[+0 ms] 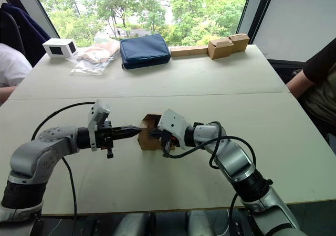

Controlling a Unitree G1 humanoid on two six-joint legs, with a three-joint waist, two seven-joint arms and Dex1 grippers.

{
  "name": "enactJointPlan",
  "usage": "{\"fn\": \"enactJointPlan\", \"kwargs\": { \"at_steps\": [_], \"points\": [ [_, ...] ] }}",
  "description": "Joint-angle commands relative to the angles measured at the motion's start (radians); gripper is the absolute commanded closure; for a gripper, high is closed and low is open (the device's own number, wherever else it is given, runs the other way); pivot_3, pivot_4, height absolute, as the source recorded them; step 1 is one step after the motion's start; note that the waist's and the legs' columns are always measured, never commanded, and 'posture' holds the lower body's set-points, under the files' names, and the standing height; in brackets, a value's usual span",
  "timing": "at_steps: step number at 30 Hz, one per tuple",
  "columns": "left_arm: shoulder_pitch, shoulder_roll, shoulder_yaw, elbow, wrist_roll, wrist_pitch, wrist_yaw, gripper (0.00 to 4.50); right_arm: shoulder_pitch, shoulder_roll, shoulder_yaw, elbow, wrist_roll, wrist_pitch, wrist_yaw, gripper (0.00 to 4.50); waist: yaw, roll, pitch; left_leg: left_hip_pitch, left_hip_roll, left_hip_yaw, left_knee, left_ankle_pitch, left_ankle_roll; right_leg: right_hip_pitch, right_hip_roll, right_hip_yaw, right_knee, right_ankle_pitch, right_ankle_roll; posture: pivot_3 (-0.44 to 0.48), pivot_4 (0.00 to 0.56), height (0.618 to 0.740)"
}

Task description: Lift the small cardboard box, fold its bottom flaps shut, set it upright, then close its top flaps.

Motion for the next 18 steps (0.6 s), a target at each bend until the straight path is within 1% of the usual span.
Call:
{"fn": "enactJointPlan", "kwargs": {
  "at_steps": [1,7,10,12,15,18],
  "points": [
    [0.011,0.008,-0.023,-0.038,0.002,-0.037,0.018,4.48,-0.017,0.003,-0.022,-0.015,0.005,-0.019,0.006,4.50,0.001,0.000,0.000,0.000,0.000,0.000,0.000,0.000,0.000,0.000,0.000,0.000,0.000,0.000,0.000,0.000,0.150,0.740],
    [0.002,0.008,-0.055,0.006,0.016,-0.085,0.030,4.48,-0.019,0.004,-0.034,-0.025,0.015,-0.033,0.013,4.50,0.002,0.000,0.000,0.000,0.000,0.000,0.000,0.000,0.000,0.000,0.000,0.000,0.000,0.000,0.000,0.000,0.150,0.740],
    [-0.011,0.021,-0.087,0.037,0.042,-0.119,0.014,4.48,-0.040,-0.008,-0.100,-0.061,0.106,-0.052,0.084,4.50,0.003,0.000,0.000,0.000,0.000,0.000,0.000,0.000,0.000,0.000,0.000,0.000,-0.001,0.000,0.000,0.000,0.150,0.740],
    [-0.018,0.021,-0.087,0.050,0.036,-0.124,0.011,4.48,-0.088,0.028,-0.167,-0.030,0.151,-0.032,0.054,4.50,0.002,0.000,0.000,0.000,0.000,0.000,0.000,0.000,0.000,0.001,0.000,0.000,-0.001,0.000,0.000,0.000,0.150,0.740],
    [-0.026,0.023,-0.090,0.064,0.033,-0.131,0.009,4.48,-0.126,0.053,-0.207,0.016,0.166,-0.020,0.021,4.50,0.001,0.000,0.000,0.000,0.000,0.000,0.000,0.000,0.000,0.000,0.000,0.000,0.000,0.000,0.000,0.000,0.150,0.740],
    [-0.032,0.020,-0.086,0.072,0.026,-0.135,0.013,4.48,-0.191,0.068,-0.170,0.134,0.044,-0.032,-0.080,4.50,0.000,0.000,0.000,0.000,0.000,0.000,-0.001,0.000,0.000,0.000,0.000,-0.001,-0.001,0.000,0.000,0.000,0.150,0.740]
  ]
}}
